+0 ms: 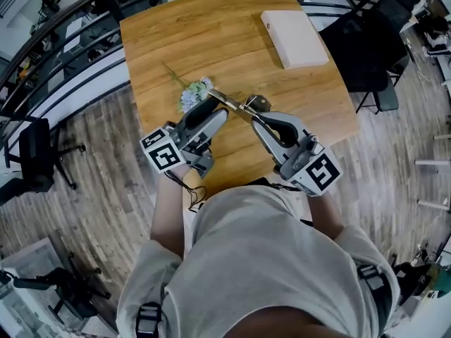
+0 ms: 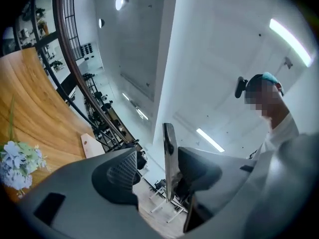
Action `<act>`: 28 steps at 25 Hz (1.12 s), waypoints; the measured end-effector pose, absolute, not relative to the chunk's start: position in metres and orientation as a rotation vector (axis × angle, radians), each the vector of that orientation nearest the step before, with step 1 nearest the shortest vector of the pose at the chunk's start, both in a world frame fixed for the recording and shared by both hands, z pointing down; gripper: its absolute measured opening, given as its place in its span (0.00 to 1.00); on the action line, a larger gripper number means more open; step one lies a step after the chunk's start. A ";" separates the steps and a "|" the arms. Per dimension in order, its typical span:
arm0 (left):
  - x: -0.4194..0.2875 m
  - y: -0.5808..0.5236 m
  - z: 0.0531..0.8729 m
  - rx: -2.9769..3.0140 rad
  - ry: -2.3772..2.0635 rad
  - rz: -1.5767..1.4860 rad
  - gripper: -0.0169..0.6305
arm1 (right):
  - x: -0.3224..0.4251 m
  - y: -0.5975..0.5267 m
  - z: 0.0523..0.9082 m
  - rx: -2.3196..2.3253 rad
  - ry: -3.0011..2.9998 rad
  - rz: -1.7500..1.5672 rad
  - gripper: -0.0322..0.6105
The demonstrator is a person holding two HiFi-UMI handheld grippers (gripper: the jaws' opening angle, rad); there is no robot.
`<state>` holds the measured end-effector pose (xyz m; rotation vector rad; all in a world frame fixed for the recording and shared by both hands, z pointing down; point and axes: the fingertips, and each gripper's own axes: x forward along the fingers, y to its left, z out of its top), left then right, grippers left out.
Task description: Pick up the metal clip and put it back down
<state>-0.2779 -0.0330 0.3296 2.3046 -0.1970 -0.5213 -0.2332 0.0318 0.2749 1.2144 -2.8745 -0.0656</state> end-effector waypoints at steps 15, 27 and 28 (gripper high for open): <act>-0.290 -0.002 0.306 2.405 -0.122 -0.608 0.19 | -0.253 0.047 0.292 1.015 -3.072 0.252 0.10; -0.282 0.003 0.351 2.474 -0.581 -0.286 0.17 | -0.234 0.035 0.351 1.171 -2.866 0.360 0.38; -0.278 0.001 0.355 2.467 -0.620 -0.269 0.17 | -0.225 0.036 0.355 1.193 -2.858 0.372 0.39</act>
